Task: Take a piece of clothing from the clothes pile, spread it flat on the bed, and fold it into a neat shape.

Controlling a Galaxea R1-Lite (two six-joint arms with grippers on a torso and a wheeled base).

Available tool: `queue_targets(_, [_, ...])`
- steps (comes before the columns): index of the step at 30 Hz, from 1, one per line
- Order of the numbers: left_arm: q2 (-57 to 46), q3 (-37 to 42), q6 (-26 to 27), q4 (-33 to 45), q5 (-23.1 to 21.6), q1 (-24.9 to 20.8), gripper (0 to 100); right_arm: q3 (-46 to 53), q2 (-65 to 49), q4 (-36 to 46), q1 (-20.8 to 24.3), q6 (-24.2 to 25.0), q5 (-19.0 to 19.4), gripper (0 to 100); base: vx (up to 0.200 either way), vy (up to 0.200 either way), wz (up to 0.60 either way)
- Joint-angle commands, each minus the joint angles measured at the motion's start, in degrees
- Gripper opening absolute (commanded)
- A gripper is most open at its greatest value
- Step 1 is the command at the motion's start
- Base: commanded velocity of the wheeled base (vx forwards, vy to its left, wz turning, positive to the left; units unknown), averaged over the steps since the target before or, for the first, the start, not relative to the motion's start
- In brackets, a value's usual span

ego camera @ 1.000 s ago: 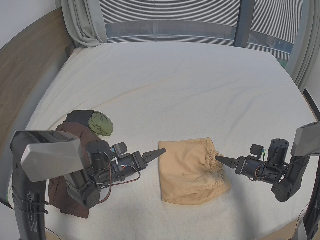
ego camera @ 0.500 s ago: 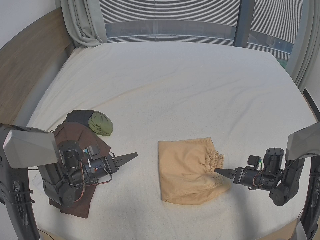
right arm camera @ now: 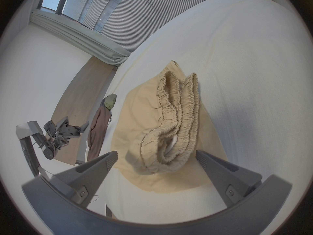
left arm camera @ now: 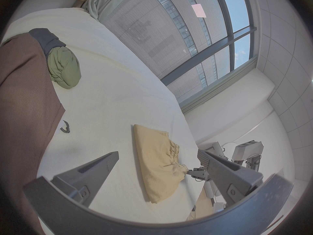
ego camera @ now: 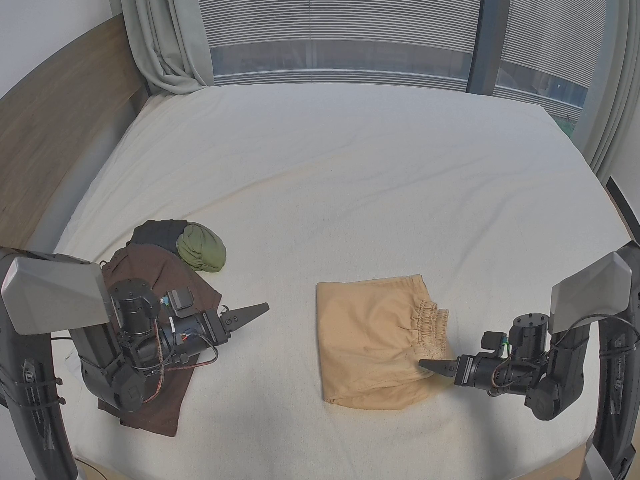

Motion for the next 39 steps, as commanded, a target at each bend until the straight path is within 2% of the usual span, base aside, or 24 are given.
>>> queue_targets(1, [0.00, 0.06, -0.02, -0.10, -0.05, 0.03, 100, -1.64, 3.12, -0.06, 1.65, 0.20, -1.82, 100, 0.000, 0.000, 0.00])
queue_targets(10, [-0.09, 0.06, 0.07, -0.10, 0.04, 0.20, 100, -4.72, 3.64, -0.06, 2.26, 0.73, -3.31, 100, 0.000, 0.000, 0.00])
queue_targets(11, [-0.09, -0.03, 0.07, -0.10, 0.04, 0.29, 100, -4.63, 3.64, -0.06, 2.35, 0.73, -4.19, 0, 0.000, 0.000, 0.00])
queue_targets(18, [0.09, 0.06, 0.07, -0.10, 0.04, 0.29, 100, -4.19, 2.68, -0.06, 2.79, 0.64, -4.46, 0, 0.000, 0.000, 0.00])
queue_targets(26, [0.17, 0.06, -0.02, -0.10, 0.04, 0.29, 100, 0.91, -5.59, 0.47, 2.09, -0.24, -4.54, 0, 0.000, 0.000, 0.00])
queue_targets(33, [0.26, 0.14, 0.07, -0.10, 0.04, 0.20, 100, 1.00, -2.95, 0.47, 0.86, -1.73, -4.54, 0, 0.000, 0.000, 0.00])
queue_targets(35, [0.26, 0.06, 0.07, -0.10, 0.13, 0.29, 100, 0.82, -0.49, 0.38, -0.37, -4.01, -4.54, 0, 0.000, 0.000, 0.00])
queue_targets(39, [0.26, 0.06, 0.07, -0.10, 0.13, 0.20, 100, 0.65, 1.18, 0.03, -0.29, -4.10, -4.54, 0, 0.000, 0.000, 0.00])
